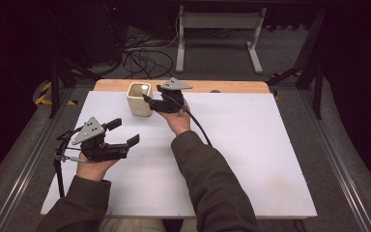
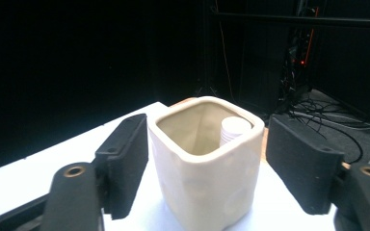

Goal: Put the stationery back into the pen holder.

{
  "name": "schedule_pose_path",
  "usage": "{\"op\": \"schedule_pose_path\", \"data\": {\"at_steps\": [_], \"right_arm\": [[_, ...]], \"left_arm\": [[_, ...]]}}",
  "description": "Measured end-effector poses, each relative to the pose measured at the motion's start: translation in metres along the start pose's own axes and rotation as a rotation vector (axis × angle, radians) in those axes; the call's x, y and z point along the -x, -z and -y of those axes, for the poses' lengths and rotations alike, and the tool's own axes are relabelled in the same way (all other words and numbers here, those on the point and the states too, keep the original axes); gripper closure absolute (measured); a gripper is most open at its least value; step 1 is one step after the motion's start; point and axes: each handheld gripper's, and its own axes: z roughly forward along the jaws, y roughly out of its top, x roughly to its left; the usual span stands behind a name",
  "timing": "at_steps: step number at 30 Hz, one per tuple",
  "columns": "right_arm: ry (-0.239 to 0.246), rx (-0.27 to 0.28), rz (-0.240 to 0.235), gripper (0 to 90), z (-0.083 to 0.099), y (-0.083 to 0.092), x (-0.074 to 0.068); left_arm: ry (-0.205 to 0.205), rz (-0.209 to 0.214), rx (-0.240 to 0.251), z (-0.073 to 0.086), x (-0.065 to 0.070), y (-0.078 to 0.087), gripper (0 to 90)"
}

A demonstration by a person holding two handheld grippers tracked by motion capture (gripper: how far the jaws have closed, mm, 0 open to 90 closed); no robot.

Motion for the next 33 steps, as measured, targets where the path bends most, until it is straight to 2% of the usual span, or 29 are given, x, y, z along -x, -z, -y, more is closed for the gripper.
{"op": "schedule_pose_path", "data": {"at_steps": [6, 11, 16, 23, 33], "right_arm": [[-0.017, 0.019, 0.001, 21.3, -0.003, 0.022, 0.000], [-0.008, 0.033, -0.005, 15.6, -0.009, 0.039, -0.004], [-0.003, 0.051, -0.014, 12.4, -0.008, 0.054, -0.006], [0.004, 0.036, -0.031, 7.3, -0.003, 0.068, -0.007], [0.008, 0.046, -0.055, 3.8, -0.002, 0.093, -0.013]], "left_arm": [[0.004, -0.008, 0.004, 0.000, -0.001, 0.001, 12.2], [-0.001, -0.012, 0.003, 0.000, -0.001, 0.002, 12.2], [-0.005, -0.017, -0.008, 0.002, -0.002, 0.002, 12.0], [-0.001, -0.023, -0.003, 0.002, -0.002, 0.005, 11.8], [-0.001, -0.031, 0.000, 0.002, -0.002, 0.008, 11.5]]}}
